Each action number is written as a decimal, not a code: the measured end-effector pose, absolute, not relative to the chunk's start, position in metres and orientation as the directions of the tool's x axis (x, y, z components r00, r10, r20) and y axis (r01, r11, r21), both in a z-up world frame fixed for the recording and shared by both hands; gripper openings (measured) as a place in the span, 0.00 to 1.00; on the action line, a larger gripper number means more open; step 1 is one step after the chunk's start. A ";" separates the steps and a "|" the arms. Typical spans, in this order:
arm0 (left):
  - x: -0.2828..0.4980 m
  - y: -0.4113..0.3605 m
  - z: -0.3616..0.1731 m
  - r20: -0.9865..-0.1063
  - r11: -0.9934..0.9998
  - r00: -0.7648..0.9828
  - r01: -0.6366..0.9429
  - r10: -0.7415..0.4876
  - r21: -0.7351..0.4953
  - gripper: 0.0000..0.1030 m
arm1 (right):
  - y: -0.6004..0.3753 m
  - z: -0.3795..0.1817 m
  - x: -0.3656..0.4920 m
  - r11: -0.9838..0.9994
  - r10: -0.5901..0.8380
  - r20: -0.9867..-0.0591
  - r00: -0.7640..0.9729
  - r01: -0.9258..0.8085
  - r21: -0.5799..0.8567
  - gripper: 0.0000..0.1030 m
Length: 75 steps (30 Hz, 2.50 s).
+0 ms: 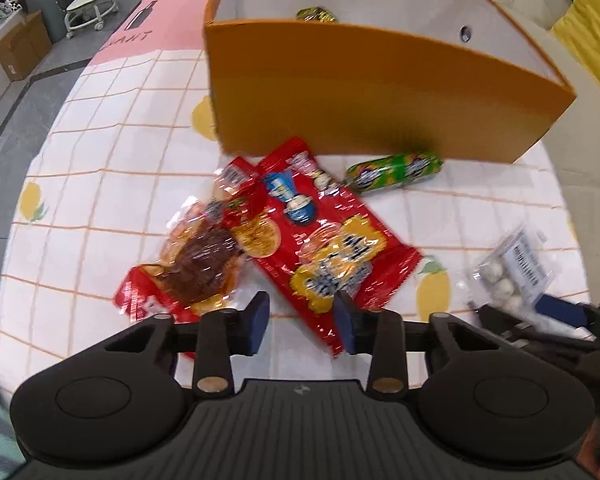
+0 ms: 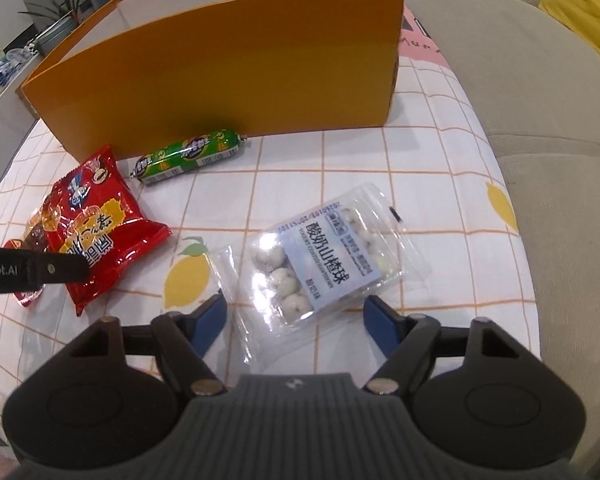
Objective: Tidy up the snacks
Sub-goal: 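Grasp the red Mimi bag with the left tool while the right grasps the clear hawthorn-ball bag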
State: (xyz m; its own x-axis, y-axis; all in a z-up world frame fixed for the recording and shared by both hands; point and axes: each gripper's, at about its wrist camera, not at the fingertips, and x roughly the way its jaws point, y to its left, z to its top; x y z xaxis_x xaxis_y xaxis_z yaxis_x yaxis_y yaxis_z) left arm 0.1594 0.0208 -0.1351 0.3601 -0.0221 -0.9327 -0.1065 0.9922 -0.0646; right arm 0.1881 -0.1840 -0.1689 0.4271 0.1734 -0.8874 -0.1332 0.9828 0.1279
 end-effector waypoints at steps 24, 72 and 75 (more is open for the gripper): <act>0.180 0.027 -0.128 -0.916 0.926 0.399 -0.332 -0.036 -0.181 0.84 | -0.213 -0.161 0.206 0.976 0.177 -0.867 0.465 0.030 0.215 0.76; 0.160 -0.015 -0.140 -0.947 0.982 0.320 -0.184 0.021 -0.040 0.91 | -0.183 -0.169 0.177 0.958 0.248 -0.855 0.456 -0.248 0.145 0.63; 0.160 -0.020 -0.142 -0.935 0.992 0.354 -0.120 0.005 -0.040 0.89 | -0.184 -0.169 0.178 0.957 0.252 -0.853 0.457 -0.250 0.149 0.62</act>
